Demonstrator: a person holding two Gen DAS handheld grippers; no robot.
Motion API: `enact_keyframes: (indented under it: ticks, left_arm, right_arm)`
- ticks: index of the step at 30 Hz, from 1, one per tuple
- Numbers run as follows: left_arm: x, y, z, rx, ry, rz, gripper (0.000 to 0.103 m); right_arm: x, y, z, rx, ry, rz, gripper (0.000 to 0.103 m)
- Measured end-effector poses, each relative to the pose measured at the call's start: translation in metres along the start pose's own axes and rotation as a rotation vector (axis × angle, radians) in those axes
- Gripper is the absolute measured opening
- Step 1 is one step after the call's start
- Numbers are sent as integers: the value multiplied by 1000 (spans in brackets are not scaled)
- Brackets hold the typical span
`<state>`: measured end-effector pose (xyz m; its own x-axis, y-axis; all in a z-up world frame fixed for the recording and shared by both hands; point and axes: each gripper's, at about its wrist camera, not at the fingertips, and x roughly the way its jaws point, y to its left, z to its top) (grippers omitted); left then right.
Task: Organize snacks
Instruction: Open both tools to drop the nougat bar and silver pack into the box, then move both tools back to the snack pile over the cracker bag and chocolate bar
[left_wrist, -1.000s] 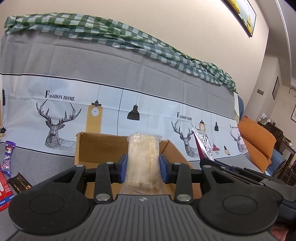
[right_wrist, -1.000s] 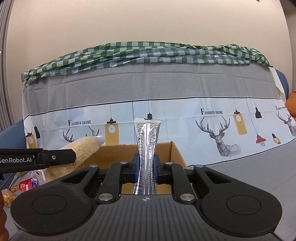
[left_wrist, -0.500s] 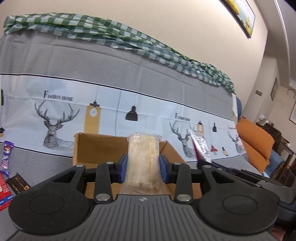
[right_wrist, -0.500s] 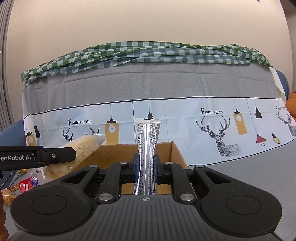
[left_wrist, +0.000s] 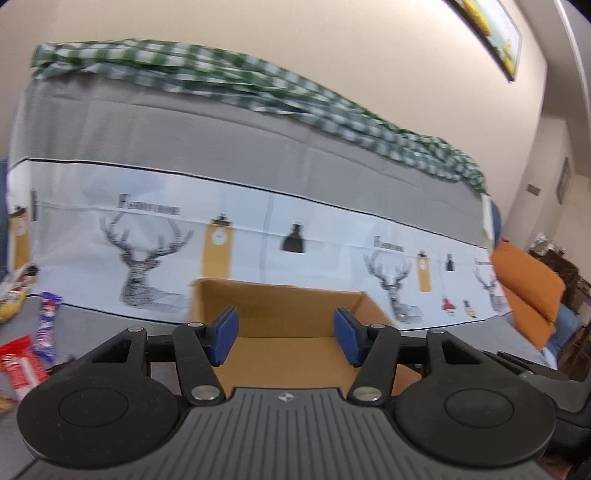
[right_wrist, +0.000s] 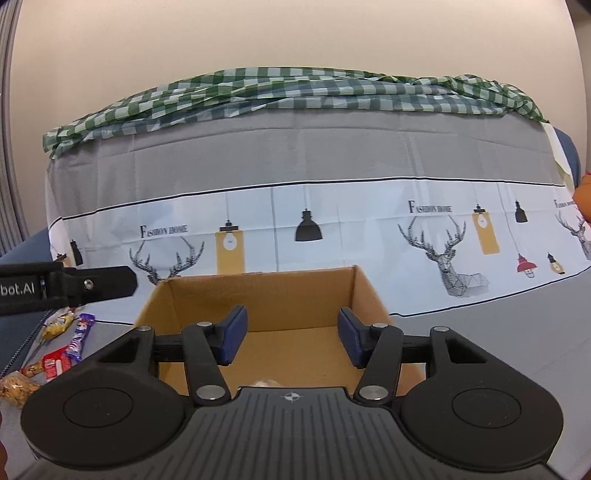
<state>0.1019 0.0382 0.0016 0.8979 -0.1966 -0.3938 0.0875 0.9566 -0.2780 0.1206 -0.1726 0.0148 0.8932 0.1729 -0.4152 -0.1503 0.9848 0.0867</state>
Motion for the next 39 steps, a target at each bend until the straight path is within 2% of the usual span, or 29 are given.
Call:
enact_keyframes:
  ticks: [8, 13, 17, 19, 22, 27, 33, 34, 36, 37, 39]
  left_arm:
    - [-20, 63, 11, 12, 56, 151, 62]
    - [-16, 107, 10, 97, 195, 357, 67]
    - [-12, 139, -4, 183, 308, 519, 83]
    - [-12, 153, -13, 226, 343, 566, 84]
    - [-11, 167, -25, 270, 370, 597, 85]
    - [2, 185, -48, 325, 465, 642, 85]
    - [14, 204, -65, 310, 553, 630, 84]
    - [15, 208, -66, 306, 559, 633, 82]
    - [15, 215, -68, 286, 578, 639, 67]
    - [15, 217, -69, 278, 589, 643, 65]
    - [15, 221, -70, 269, 599, 654, 49]
  right_arm:
    - [2, 52, -2, -22, 8, 78, 56]
    - [3, 94, -6, -31, 26, 145, 56]
    - [5, 128, -12, -54, 40, 191, 56]
    - [8, 144, -16, -65, 50, 213, 56]
    - [11, 163, -20, -80, 63, 238, 56]
    - [17, 186, -27, -95, 87, 255, 56]
    - [26, 203, -34, -107, 110, 265, 56]
    - [28, 205, -36, -108, 115, 265, 56]
    - [31, 209, -38, -108, 125, 264, 56]
    - [32, 211, -39, -109, 129, 264, 56]
    - [35, 215, -41, -113, 136, 265, 56]
